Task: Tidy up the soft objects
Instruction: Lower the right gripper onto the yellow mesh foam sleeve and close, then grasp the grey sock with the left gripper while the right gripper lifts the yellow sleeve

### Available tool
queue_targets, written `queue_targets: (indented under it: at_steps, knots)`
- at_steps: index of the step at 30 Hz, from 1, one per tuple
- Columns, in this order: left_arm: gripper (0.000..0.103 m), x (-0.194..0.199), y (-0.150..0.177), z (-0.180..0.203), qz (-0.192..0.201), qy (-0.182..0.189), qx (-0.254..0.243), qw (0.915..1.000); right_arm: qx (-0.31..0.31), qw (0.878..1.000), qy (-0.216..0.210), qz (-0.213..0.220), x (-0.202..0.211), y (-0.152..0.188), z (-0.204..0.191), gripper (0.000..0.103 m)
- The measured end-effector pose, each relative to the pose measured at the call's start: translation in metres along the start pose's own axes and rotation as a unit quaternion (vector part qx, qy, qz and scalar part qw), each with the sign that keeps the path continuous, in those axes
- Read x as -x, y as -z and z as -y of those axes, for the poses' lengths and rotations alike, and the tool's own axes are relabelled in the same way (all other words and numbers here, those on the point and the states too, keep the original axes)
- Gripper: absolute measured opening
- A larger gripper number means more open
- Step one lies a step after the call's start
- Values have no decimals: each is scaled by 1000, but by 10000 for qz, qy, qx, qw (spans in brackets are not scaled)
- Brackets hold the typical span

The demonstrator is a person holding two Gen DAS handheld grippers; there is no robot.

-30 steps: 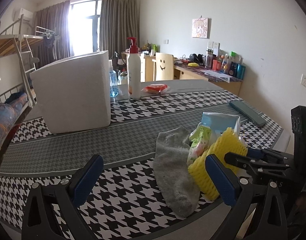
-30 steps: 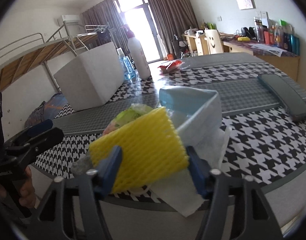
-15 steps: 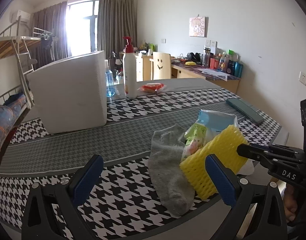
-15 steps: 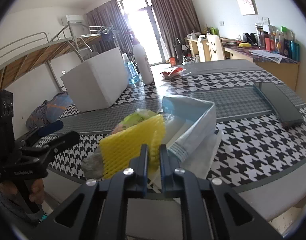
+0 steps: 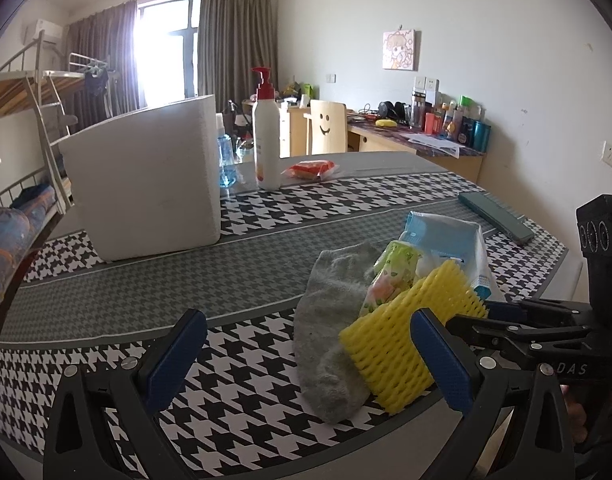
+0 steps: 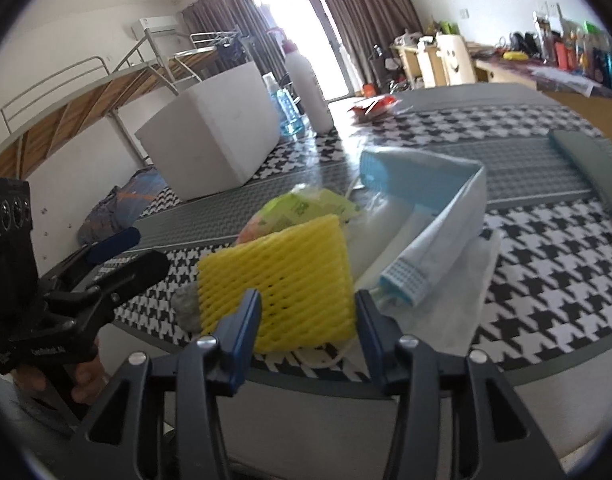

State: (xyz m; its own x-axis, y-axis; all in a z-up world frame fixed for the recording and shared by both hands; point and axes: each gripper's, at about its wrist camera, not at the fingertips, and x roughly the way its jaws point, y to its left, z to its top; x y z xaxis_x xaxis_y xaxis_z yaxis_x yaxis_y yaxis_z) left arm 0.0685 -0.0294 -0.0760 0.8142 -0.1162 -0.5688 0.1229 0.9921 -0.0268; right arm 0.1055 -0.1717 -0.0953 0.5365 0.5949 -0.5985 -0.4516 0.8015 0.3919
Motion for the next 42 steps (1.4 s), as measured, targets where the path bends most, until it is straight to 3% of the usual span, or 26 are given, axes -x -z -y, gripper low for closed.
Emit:
queue_targets:
  at_steps: [2, 5, 6, 17, 20, 27, 33, 36, 38, 40, 42]
  knots:
    - [102, -2, 0, 0, -21, -22, -11, 10000, -6, 10000, -46, -2, 0, 1, -1, 51]
    - [102, -2, 1, 1, -39, -14, -27, 10000, -12, 9999, -120, -41, -1, 2, -1, 18]
    - [102, -2, 1, 1, -34, -13, -38, 10000, -32, 9999, -107, -34, 0, 3, -1, 14]
    - [102, -12, 4, 5, -226, 68, -133, 9996, -23, 9973, -60, 737, 48, -7, -3, 12]
    - [97, -18, 5, 6, -350, 45, -148, 9993, -135, 9962, 18, 861, 55, -8, 3, 12]
    - [70, -36, 8, 8, -796, 144, -224, 9965, -263, 9946, 173, 989, 60, -9, 11, 12]
    - [55, -49, 13, 12, -1162, 339, -250, 9923, -327, 9940, 198, 1024, 63, -10, 15, 12]
    - [48, -49, 13, 14, -1190, 269, -320, 9920, -336, 9938, 225, 1038, 63, -10, 15, 12]
    - [37, -49, 13, 13, -1189, 256, -276, 9922, -342, 9938, 218, 1040, 63, -10, 14, 12]
    - [19, -49, 12, 12, -1202, 295, -243, 9920, -335, 9938, 225, 1039, 63, -10, 15, 12]
    - [12, -49, 11, 14, -1215, 332, -288, 9916, -340, 9938, 201, 1038, 62, -10, 15, 12]
